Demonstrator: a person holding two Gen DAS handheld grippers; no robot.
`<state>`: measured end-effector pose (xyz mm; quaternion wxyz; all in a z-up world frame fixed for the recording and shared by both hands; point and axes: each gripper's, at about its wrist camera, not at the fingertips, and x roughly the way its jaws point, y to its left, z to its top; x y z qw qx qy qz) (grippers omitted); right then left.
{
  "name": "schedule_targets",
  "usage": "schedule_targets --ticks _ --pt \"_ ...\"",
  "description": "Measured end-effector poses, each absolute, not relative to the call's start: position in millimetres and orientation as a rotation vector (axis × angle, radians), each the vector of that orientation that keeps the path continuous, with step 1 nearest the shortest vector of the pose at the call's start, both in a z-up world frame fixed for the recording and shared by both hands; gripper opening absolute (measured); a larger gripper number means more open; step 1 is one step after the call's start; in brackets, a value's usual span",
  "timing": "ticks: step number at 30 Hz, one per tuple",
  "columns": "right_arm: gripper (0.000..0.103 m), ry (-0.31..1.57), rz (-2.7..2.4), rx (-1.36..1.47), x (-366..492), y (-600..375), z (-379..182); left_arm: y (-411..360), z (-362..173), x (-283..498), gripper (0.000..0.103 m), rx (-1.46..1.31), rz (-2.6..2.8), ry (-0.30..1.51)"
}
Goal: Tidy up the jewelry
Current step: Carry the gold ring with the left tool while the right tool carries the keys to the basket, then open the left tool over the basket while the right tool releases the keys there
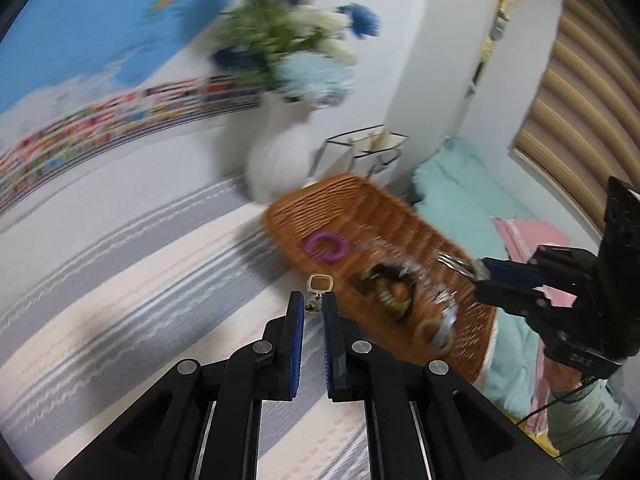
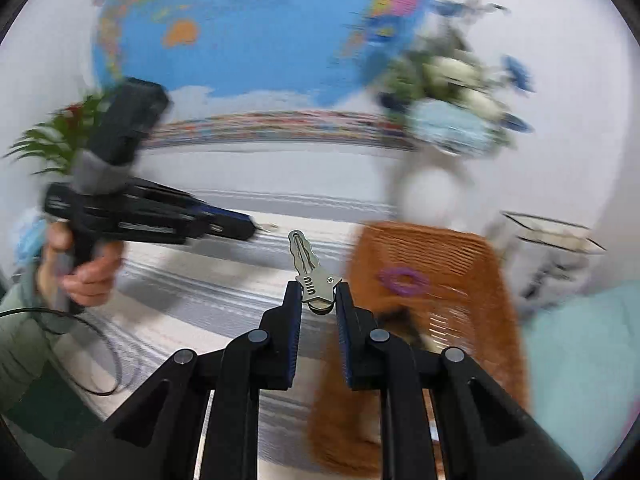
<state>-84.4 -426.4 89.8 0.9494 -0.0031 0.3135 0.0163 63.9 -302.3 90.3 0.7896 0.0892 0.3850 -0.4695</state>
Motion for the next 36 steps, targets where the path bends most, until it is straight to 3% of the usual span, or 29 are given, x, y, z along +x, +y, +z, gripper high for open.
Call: schedule_targets --ticks 12,23,25,29,32,36 --pt "0.018 0.786 -0.144 0.246 -77 -542 60 -421 65 96 0.008 0.201 -1.062 0.937" --pt "0.019 0.843 -0.152 0.275 -28 -563 38 -457 48 118 0.009 0.205 -1.062 0.941" --pt "0.021 0.842 -0.163 0.262 -28 -562 39 -457 50 116 0.012 0.202 -1.092 0.94" --pt "0.024 0.799 -0.166 0.23 -40 -556 47 -448 55 113 0.044 0.179 -1.104 0.946" --pt "0.031 0.761 -0.166 0.248 -55 -555 56 -433 65 105 0.046 0.174 -1.084 0.919" --pt "0.031 0.728 -0.156 0.242 -76 -539 69 -406 80 88 0.046 0.163 -1.05 0.877"
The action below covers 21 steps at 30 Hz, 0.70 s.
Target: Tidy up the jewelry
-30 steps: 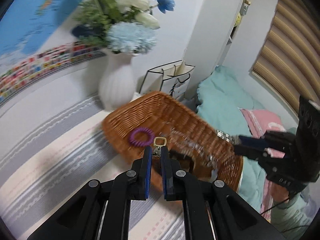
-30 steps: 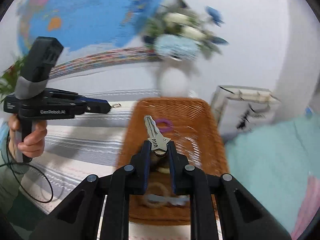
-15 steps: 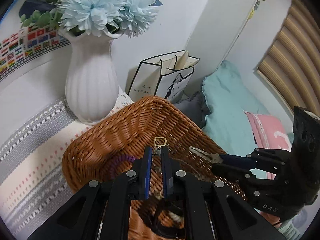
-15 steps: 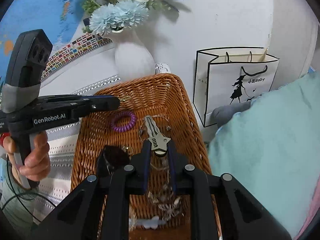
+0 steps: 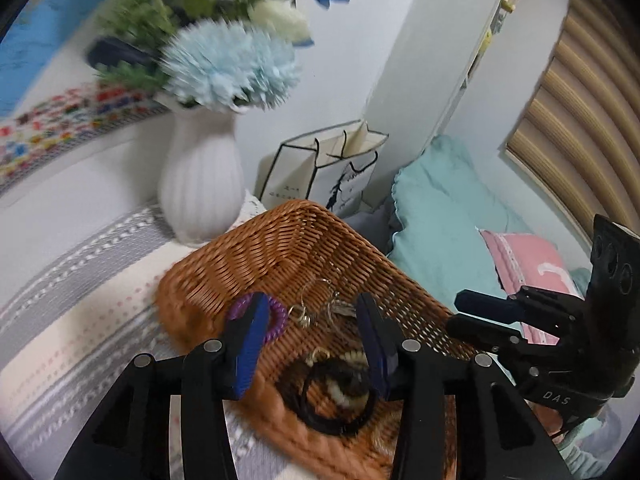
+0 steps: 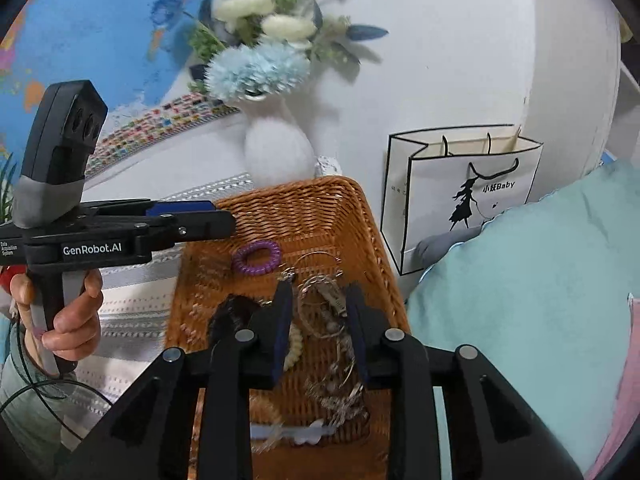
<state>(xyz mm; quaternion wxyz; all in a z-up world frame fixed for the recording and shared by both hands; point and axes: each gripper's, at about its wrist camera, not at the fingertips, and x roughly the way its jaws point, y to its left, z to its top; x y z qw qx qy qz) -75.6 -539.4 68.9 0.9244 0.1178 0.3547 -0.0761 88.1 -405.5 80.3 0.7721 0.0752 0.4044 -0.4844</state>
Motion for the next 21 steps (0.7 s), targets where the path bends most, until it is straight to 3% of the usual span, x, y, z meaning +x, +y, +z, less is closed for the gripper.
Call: schedule_targets --ticks 5,10,14,18,21 --pt "0.04 0.7 -0.16 0.248 -103 -513 79 -363 99 50 0.047 0.194 -0.958 0.767" --pt "0.04 0.672 -0.32 0.142 -136 -473 77 -320 102 -7 0.049 0.277 -0.691 0.57" --pt "0.048 0.63 -0.313 0.164 -161 -449 73 -287 97 -50 0.056 0.278 -0.59 0.5" --pt "0.048 0.632 -0.336 0.173 -169 -431 67 -259 97 -80 0.069 0.21 -0.571 0.459" --pt "0.048 0.623 -0.357 0.158 -173 -418 68 -246 94 -93 0.07 0.189 -0.539 0.397"
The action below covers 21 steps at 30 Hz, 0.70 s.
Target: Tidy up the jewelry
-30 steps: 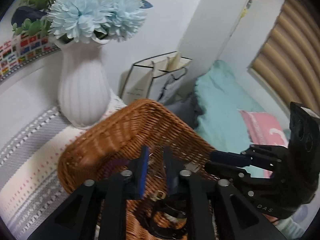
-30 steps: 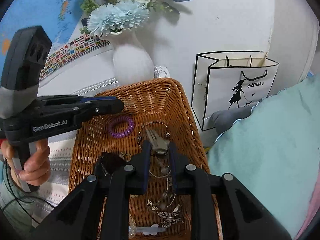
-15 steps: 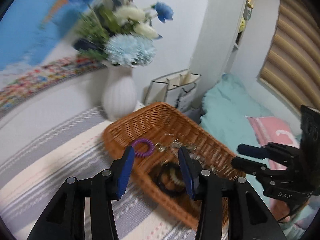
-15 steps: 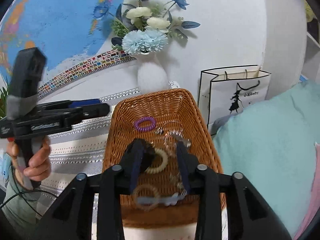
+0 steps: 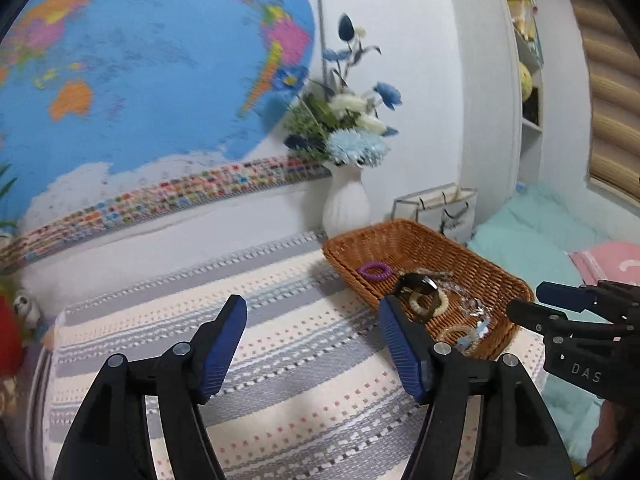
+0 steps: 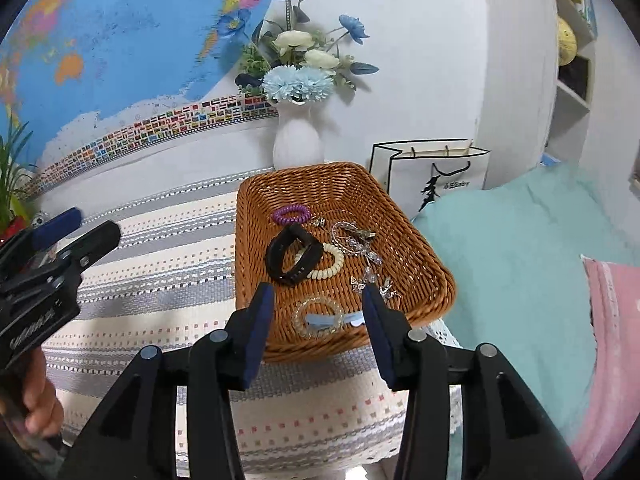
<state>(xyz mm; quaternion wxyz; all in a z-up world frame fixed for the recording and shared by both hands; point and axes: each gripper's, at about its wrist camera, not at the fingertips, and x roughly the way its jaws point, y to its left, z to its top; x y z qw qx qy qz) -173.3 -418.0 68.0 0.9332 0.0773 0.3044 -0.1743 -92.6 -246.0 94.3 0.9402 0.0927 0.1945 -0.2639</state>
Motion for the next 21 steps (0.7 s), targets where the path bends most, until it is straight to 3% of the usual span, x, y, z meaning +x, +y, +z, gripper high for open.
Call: schedule_targets --ticks 7,13,18,21 --pt "0.049 0.621 -0.376 0.127 -172 -401 67 -245 78 -103 0.07 0.186 -0.554 0.322" --pt "0.05 0.633 -0.418 0.145 -167 -404 57 -246 61 -96 0.07 0.158 -0.573 0.364" --pt "0.069 0.63 -0.452 0.167 -167 -413 51 -247 53 -92 0.07 0.15 -0.569 0.4" --pt "0.069 0.626 -0.453 0.183 -168 -417 49 -250 51 -94 0.07 0.157 -0.57 0.413"
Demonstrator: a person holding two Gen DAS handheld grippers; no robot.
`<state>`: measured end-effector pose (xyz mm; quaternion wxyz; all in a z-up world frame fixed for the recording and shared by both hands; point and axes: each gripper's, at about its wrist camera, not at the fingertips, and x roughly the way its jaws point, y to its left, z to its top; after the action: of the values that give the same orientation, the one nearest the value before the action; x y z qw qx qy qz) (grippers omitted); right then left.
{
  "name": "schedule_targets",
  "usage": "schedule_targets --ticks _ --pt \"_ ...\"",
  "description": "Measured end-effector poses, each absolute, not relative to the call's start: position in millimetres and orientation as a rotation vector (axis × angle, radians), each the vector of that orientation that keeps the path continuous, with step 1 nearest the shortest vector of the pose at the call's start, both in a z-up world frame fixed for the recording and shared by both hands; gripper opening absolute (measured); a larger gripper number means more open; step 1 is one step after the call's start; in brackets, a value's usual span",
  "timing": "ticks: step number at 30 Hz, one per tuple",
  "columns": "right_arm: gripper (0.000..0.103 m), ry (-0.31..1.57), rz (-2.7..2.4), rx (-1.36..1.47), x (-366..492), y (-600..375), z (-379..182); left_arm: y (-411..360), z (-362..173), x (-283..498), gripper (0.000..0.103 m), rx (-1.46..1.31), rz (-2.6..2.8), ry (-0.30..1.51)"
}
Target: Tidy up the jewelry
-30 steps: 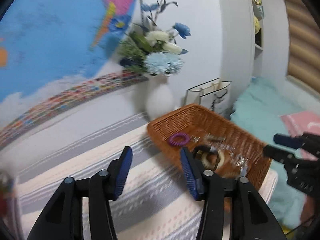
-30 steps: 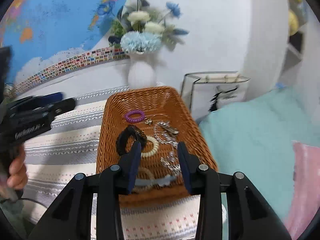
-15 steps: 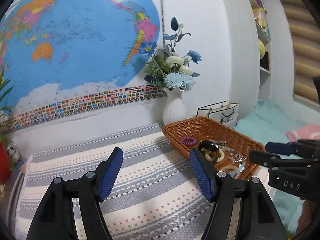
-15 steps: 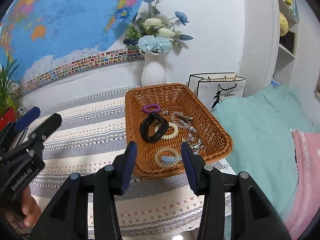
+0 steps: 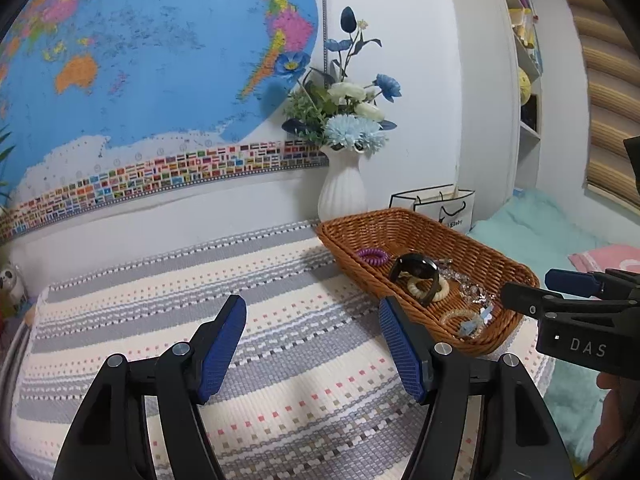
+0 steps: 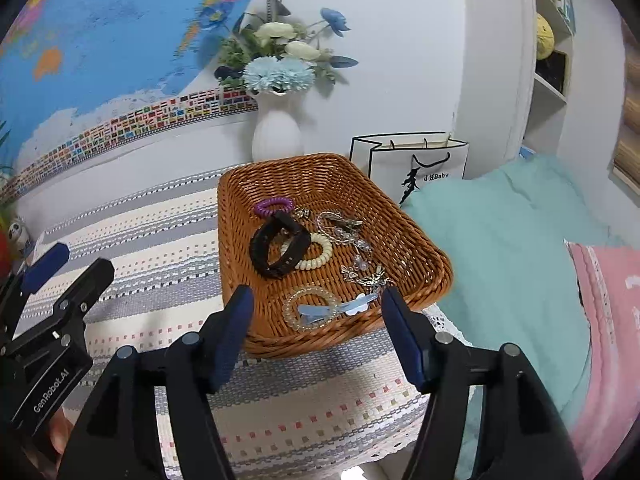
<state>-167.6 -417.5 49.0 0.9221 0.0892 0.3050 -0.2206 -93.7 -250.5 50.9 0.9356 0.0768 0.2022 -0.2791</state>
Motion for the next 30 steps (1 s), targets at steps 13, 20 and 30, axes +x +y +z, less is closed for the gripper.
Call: schedule_targets --ticks 13,20,30 --pt "0.069 0.643 -0.445 0.192 -166 -419 41 -258 50 -100 0.07 0.166 -0.581 0.441" --pt "0.069 0.651 -0.426 0.197 -163 -415 39 -258 51 -100 0.07 0.171 -0.572 0.449" --pt "0.069 0.664 -0.407 0.202 -157 -414 36 -256 53 -101 0.071 0.162 -0.578 0.449"
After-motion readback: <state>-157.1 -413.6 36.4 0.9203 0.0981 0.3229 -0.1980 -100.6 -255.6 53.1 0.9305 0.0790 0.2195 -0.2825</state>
